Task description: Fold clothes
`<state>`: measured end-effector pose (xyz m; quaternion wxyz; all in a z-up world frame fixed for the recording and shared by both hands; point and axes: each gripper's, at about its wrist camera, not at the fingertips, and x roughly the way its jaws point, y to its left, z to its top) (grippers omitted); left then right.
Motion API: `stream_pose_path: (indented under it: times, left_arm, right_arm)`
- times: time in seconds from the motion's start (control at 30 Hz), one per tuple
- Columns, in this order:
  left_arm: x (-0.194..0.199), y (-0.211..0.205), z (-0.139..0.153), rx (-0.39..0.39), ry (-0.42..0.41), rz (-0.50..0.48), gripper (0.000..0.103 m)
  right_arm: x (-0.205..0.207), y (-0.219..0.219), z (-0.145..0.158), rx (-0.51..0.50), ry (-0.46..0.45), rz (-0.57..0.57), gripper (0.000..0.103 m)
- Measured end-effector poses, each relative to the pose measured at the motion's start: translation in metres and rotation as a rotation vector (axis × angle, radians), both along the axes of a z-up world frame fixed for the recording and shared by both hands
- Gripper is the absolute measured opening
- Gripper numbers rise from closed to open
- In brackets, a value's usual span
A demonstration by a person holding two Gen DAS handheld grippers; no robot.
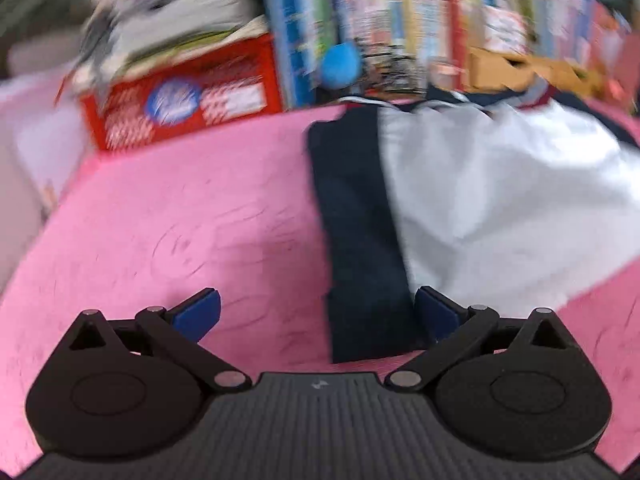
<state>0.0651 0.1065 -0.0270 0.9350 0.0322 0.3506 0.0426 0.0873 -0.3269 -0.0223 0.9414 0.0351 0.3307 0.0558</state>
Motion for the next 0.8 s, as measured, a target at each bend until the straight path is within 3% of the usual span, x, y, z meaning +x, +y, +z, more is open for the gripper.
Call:
stream_pose_path:
  times: [0.03, 0.1, 0.2, 0.27, 0.4, 0.5, 0.6, 0.63, 0.7, 0.8]
  left_arm:
    - [0.0, 0.001, 0.011, 0.0, -0.017, -0.001, 0.102]
    - [0.003, -0.006, 0.033, 0.013, -0.081, -0.05, 0.102]
    - [0.028, -0.037, 0.06, 0.0, -0.156, -0.171, 0.103]
    - [0.064, -0.065, 0.061, -0.011, -0.149, -0.216, 0.103]
    - [0.137, -0.099, 0.041, 0.036, -0.102, -0.205, 0.103]
    - [0.181, -0.097, 0.011, 0.111, -0.047, -0.134, 0.102]
    - [0.21, -0.072, -0.014, 0.013, 0.0, -0.06, 0.103]
    - [0.213, -0.064, -0.02, -0.027, 0.006, -0.041, 0.103]
    - [0.218, -0.05, -0.034, -0.102, 0.01, -0.018, 0.103]
    - [0.22, -0.049, -0.035, -0.093, 0.002, -0.019, 0.103]
  right_arm:
    - [-0.002, -0.001, 0.008, -0.021, -0.018, -0.022, 0.081]
    - [-0.005, -0.002, 0.024, -0.056, -0.059, -0.047, 0.083]
    - [0.009, 0.029, 0.046, -0.049, -0.16, 0.077, 0.084]
    - [0.035, 0.055, 0.053, -0.056, -0.196, 0.14, 0.084]
    - [0.124, 0.101, 0.055, -0.03, -0.184, 0.197, 0.084]
    - [0.187, 0.108, 0.036, 0.001, -0.081, 0.14, 0.081]
    - [0.219, 0.093, 0.008, -0.018, -0.003, 0.029, 0.083]
    - [0.221, 0.088, -0.001, -0.023, 0.003, 0.007, 0.094]
    - [0.222, 0.075, -0.012, 0.022, 0.015, -0.021, 0.098]
    - [0.222, 0.075, -0.014, 0.018, 0.02, -0.029, 0.1]
